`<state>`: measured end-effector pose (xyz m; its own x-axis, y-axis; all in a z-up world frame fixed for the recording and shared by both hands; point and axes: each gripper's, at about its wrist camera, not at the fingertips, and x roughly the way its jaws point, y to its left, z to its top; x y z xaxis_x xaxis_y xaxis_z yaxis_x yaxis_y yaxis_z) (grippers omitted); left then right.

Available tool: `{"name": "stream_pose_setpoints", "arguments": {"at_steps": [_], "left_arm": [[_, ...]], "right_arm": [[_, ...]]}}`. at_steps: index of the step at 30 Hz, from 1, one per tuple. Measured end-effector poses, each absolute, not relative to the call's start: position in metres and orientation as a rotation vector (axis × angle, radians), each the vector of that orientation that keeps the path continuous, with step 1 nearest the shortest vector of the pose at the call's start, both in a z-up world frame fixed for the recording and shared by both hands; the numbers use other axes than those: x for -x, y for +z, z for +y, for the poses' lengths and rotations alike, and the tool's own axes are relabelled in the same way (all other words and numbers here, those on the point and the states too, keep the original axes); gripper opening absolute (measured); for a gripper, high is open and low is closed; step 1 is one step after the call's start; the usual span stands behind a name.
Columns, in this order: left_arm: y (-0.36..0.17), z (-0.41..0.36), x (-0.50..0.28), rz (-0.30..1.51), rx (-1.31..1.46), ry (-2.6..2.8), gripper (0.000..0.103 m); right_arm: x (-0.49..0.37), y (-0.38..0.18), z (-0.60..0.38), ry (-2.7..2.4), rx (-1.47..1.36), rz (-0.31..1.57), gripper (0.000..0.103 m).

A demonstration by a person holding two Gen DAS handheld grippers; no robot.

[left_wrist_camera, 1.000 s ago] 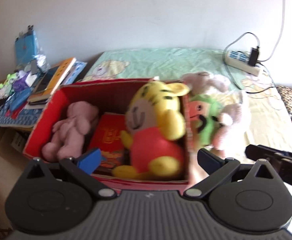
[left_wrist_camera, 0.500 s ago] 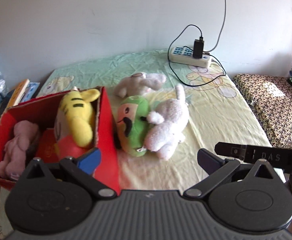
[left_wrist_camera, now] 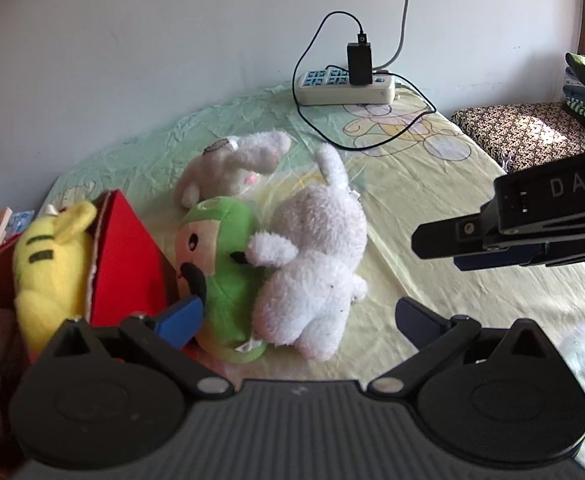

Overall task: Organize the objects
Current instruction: 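Move the right gripper to the white bunny and grasp its body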

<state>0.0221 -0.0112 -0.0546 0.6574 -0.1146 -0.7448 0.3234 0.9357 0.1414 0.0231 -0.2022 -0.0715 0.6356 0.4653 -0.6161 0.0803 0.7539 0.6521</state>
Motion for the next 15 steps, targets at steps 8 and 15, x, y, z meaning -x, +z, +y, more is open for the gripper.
{"name": "stream_pose_setpoints", "arguments": {"at_steps": [8, 15], "left_arm": [[-0.080, -0.011, -0.048, 0.866, -0.243, -0.309, 0.102], [-0.084, -0.030, -0.044, 0.876, -0.265, -0.437, 0.100]], "right_arm": [[-0.058, -0.080, -0.190, 0.263, -0.730, 0.886, 0.046], [-0.073, -0.088, -0.190, 0.271, -0.733, 0.909, 0.046]]}}
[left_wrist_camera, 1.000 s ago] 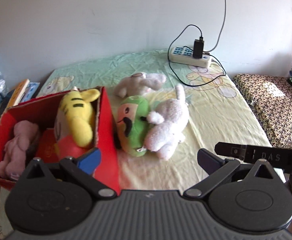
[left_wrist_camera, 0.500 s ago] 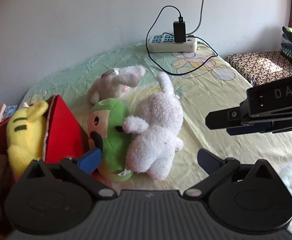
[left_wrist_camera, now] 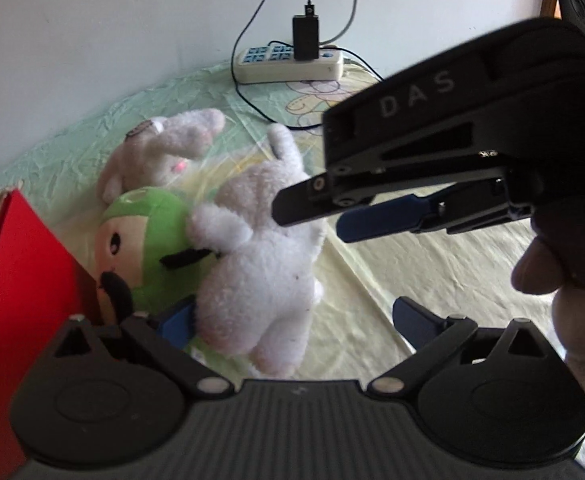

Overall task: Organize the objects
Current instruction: 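Move the right gripper to the white bunny and grasp its body, then lift the white bunny with the right gripper toward the red box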

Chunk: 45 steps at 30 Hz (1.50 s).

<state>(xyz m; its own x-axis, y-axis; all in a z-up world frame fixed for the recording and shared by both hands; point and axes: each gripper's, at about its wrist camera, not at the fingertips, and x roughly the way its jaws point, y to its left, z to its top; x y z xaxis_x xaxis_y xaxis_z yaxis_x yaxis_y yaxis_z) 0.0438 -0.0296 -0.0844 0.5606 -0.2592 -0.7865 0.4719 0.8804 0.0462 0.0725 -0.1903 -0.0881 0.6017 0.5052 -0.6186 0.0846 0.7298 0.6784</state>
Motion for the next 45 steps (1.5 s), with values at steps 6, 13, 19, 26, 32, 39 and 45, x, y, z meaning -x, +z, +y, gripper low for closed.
{"name": "stream_pose_setpoints", "arguments": {"at_steps": [6, 13, 19, 26, 32, 39, 45], "left_arm": [[-0.087, -0.060, -0.034, 0.860, -0.289, -0.528, 0.100], [-0.082, -0.083, -0.021, 0.799, -0.354, -0.585, 0.100], [-0.080, -0.067, -0.025, 0.830, -0.285, -0.601, 0.100], [-0.092, -0.048, -0.063, 0.956, -0.043, -0.588, 0.092], [-0.106, -0.046, -0.087, 1.039, 0.083, -0.633, 0.084], [-0.101, -0.048, -0.091, 1.047, 0.144, -0.724, 0.083], [-0.108, -0.052, -0.095, 1.069, 0.112, -0.706, 0.078]], "right_arm": [[-0.065, -0.086, -0.220, 0.224, -0.739, 0.894, 0.046], [-0.064, -0.071, -0.241, 0.276, -0.715, 0.858, 0.047], [-0.069, -0.071, -0.233, 0.254, -0.564, 0.856, 0.053], [-0.081, -0.098, -0.244, 0.254, -0.645, 0.919, 0.053], [-0.083, -0.115, -0.252, 0.248, -0.777, 0.928, 0.052], [-0.078, -0.122, -0.256, 0.247, -0.845, 0.916, 0.049], [-0.071, -0.121, -0.253, 0.261, -0.867, 0.921, 0.042]]}}
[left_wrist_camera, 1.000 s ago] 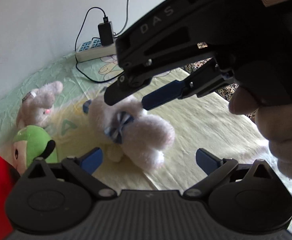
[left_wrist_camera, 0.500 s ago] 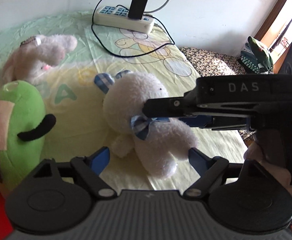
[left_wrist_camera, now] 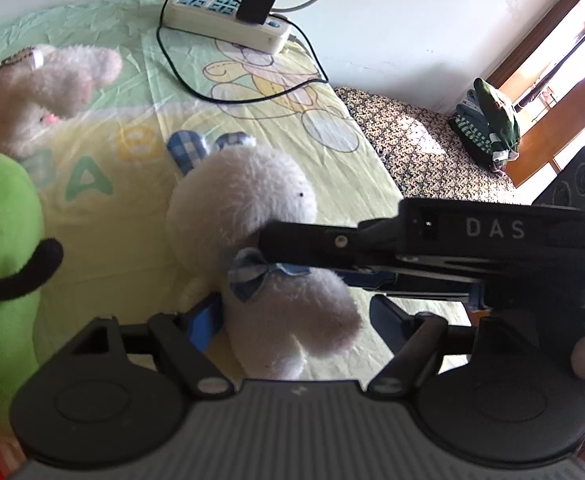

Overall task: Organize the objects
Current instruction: 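Lift the white bunny with the right gripper toward the red box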

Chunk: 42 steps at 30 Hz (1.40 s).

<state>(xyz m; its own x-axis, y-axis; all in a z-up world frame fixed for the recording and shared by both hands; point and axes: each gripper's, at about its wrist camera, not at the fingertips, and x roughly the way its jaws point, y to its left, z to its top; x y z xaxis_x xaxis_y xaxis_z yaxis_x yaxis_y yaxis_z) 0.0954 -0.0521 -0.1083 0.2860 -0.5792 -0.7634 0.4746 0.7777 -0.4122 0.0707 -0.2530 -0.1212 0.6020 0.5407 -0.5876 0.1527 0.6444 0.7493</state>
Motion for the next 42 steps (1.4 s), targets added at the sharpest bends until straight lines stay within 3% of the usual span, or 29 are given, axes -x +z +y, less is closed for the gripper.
{"name": "stream_pose_setpoints", "arguments": {"at_steps": [22, 42], "left_arm": [[-0.064, -0.040, -0.010, 1.046, 0.009, -0.638, 0.077], [-0.004, 0.000, 0.074, 0.878, -0.053, -0.439, 0.077]], "right_arm": [[0.004, -0.078, -0.220, 0.356, -0.759, 0.905, 0.039], [0.043, -0.029, -0.172, 0.607, -0.661, 0.864, 0.039]]}}
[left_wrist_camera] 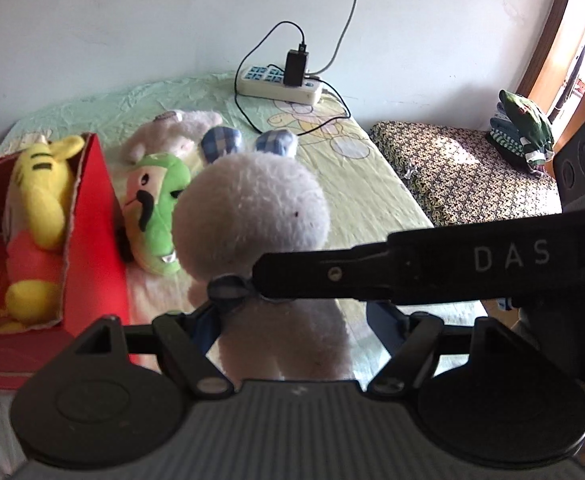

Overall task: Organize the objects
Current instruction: 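Lift the white bunny with the right gripper toward the red box, then lower the white bunny into the red box beside the tiger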

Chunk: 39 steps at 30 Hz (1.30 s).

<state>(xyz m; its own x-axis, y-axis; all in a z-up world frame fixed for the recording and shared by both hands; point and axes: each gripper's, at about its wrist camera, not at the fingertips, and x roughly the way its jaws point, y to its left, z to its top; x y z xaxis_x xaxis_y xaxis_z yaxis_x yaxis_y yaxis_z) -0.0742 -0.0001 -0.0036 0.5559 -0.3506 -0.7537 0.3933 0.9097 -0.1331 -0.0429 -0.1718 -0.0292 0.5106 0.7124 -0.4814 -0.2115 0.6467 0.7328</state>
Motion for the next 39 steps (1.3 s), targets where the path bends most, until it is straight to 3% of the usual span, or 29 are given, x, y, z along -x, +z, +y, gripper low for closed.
{"name": "stream_pose_setpoints", "arguments": {"at_steps": [21, 39], "left_arm": [[0.054, 0.132, 0.060, 0.698, -0.071, -0.445, 0.077], [0.002, 0.225, 0.005, 0.837, -0.080, -0.462, 0.075]], "right_arm": [[0.021, 0.024, -0.044, 0.618, -0.591, 0.690, 0.039], [-0.023, -0.014, 0.065, 0.456, -0.504, 0.800, 0.038]]}}
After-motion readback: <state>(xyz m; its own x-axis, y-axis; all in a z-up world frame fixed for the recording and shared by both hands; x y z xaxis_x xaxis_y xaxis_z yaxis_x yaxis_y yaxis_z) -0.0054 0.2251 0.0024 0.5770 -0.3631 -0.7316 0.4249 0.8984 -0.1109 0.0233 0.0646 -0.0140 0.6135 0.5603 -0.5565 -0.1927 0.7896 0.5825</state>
